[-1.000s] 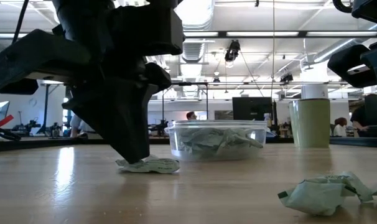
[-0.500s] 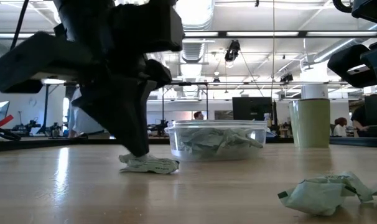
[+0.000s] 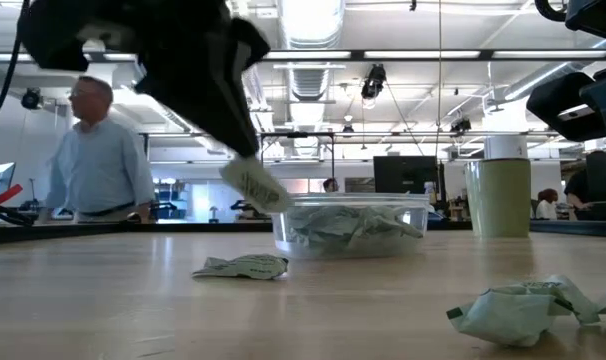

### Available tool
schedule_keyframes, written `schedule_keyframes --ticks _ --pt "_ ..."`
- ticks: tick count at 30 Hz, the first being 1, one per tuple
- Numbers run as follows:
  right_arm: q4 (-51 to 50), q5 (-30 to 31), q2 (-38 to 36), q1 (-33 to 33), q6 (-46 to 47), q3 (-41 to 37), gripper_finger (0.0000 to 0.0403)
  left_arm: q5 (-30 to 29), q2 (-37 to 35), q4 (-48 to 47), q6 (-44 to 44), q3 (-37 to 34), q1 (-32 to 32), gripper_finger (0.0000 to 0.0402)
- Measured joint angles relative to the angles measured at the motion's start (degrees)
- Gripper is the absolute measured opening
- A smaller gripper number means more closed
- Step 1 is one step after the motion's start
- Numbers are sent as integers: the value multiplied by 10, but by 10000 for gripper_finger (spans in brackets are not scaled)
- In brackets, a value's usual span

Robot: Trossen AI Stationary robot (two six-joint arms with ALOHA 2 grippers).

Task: Pick and place items into bin
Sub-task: Put the Stevia packet into the transparent bin

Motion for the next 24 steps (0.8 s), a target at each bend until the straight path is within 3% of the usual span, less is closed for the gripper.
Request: schedule_keyframes --ticks 5,13,24 --pt "1 0 0 0 -6 0 57 -58 -11 28 41 0 0 0" --pt "5 0 0 0 -9 0 57 -65 -8 95 127 -2 37 0" --pt "5 0 0 0 -11 0 57 -63 6 107 145 -4 100 0"
